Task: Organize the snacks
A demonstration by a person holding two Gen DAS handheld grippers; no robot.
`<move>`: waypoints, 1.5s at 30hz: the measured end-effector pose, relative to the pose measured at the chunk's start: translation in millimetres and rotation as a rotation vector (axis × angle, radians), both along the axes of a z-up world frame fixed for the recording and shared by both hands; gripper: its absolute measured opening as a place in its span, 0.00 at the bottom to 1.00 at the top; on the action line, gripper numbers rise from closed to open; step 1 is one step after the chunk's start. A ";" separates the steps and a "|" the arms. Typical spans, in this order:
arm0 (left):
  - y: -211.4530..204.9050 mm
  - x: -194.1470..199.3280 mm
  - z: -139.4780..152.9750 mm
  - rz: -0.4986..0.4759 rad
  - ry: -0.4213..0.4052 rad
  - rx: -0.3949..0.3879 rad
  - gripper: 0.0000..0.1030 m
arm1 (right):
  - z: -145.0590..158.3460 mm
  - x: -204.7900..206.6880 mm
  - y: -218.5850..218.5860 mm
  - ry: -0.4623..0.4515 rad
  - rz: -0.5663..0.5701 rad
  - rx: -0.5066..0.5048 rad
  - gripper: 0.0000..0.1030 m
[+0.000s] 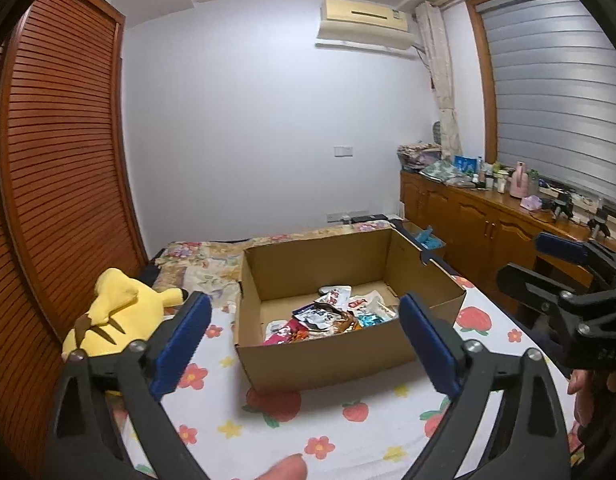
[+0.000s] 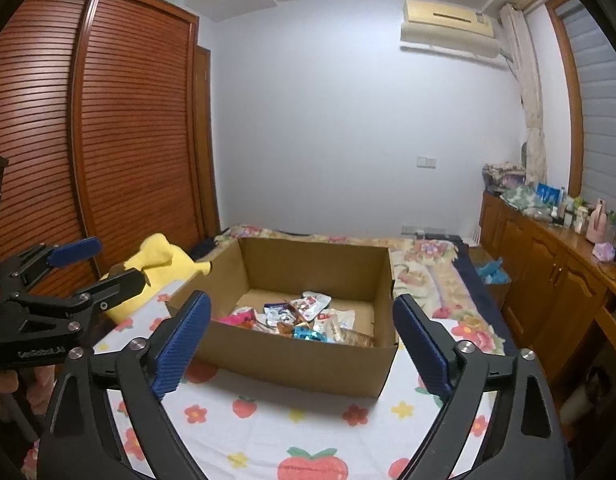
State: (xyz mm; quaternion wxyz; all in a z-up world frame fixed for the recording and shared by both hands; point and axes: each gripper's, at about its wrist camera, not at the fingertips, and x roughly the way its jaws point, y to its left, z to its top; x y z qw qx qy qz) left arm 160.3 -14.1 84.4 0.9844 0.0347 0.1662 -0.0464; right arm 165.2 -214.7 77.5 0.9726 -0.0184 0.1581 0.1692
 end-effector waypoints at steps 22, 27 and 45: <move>4.3 -54.8 -27.7 0.029 -0.003 -0.018 0.95 | -18.4 -54.3 -10.8 -0.020 -0.080 0.021 1.00; 5.6 -63.9 -36.9 0.042 0.006 -0.016 0.95 | -29.0 -59.3 -13.3 -0.006 -0.092 0.011 1.00; 5.3 -69.1 -38.7 0.047 0.020 -0.019 0.95 | -35.5 -66.0 -16.2 0.002 -0.107 0.012 1.00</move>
